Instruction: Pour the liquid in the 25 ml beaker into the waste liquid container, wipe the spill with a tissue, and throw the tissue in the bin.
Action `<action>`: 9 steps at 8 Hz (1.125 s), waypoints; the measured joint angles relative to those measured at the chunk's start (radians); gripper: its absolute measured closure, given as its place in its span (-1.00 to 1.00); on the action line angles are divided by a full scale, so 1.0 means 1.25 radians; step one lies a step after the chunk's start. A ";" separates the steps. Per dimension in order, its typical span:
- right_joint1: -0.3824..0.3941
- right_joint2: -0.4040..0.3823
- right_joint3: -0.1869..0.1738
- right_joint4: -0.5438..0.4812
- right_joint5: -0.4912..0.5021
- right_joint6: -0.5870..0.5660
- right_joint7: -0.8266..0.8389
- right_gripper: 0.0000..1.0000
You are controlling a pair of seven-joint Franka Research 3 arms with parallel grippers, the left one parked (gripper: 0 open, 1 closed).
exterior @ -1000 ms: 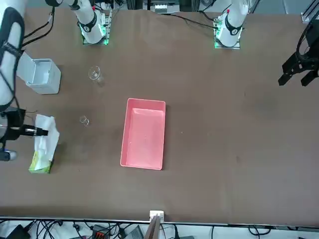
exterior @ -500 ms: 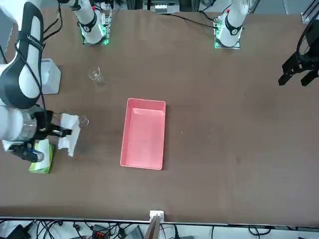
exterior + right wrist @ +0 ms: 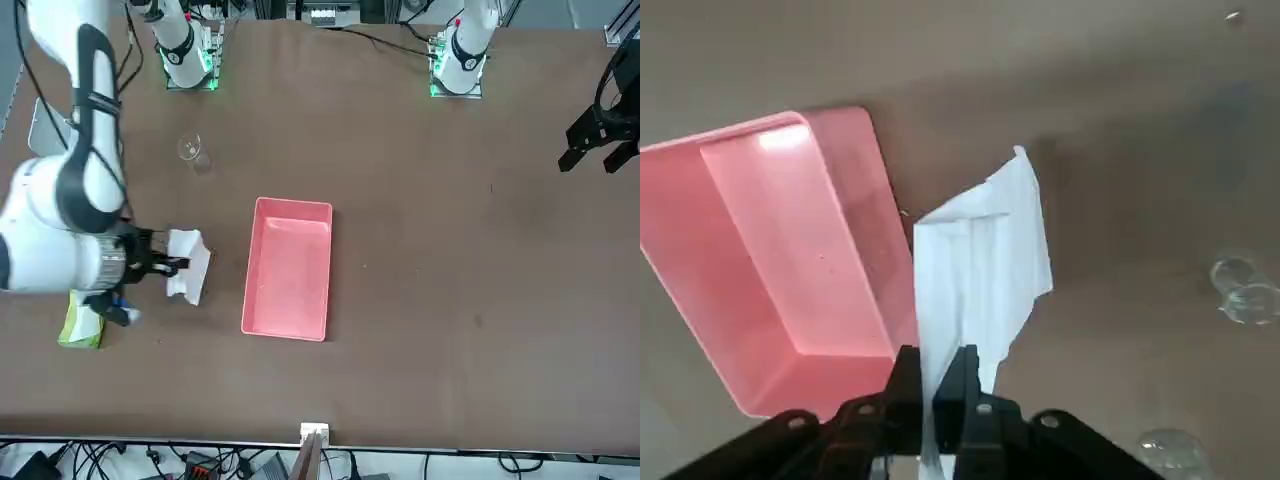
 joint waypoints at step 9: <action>0.076 0.043 -0.001 -0.035 0.086 0.090 -0.113 0.93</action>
